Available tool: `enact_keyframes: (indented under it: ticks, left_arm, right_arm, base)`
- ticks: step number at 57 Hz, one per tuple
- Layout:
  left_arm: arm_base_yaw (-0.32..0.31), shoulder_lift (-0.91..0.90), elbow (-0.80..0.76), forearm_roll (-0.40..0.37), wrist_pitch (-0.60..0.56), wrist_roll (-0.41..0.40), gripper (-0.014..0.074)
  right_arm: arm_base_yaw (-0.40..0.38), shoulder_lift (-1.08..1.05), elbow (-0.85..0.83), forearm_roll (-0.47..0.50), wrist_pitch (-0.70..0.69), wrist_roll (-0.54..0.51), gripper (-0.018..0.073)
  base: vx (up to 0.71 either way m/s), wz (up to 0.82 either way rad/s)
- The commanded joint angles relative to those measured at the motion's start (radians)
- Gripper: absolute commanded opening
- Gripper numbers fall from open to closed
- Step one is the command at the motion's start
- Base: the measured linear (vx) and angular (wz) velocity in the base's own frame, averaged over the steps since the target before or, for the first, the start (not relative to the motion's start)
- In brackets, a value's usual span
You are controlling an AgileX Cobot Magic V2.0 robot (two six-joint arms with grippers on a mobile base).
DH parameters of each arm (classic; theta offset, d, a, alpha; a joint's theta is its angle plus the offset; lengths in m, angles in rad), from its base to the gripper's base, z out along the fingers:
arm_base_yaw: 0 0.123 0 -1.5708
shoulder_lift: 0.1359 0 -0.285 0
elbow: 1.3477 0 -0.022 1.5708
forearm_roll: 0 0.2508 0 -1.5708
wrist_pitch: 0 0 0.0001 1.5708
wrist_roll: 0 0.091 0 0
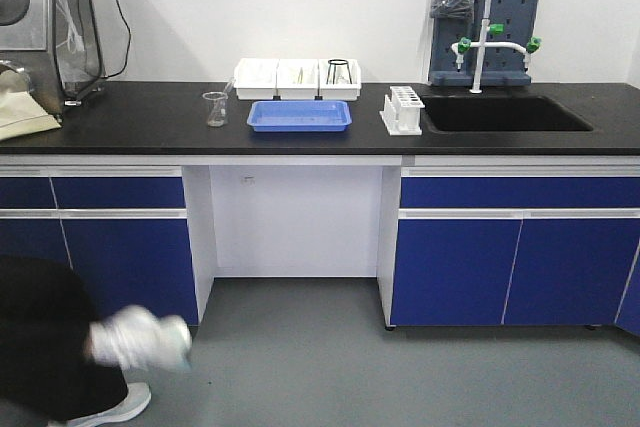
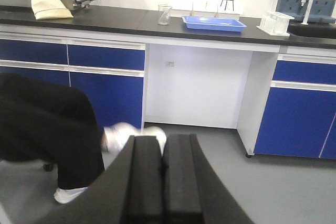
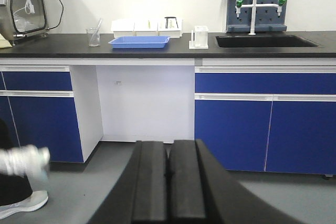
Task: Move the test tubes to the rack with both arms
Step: 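Drive the base forward to the bench facing the white bins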
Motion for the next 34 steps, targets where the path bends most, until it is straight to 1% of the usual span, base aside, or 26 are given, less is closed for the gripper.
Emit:
enact_keyframes:
  ticks: [1,34]
  left_arm:
    - [-0.001,-0.002,-0.025,-0.006,-0.08,0.0,-0.0006]
    - [-0.001,-0.002,-0.025,-0.006,-0.08,0.0,-0.0006]
  right_arm:
    - [-0.006,-0.013,0.014,-0.002,-0.081,-0.005,-0.0008]
    - [-0.006,-0.013,0.014,-0.002,-0.081,-0.005,-0.0008]
  base:
    - [0.0,0.0]
    - [0.0,0.0]
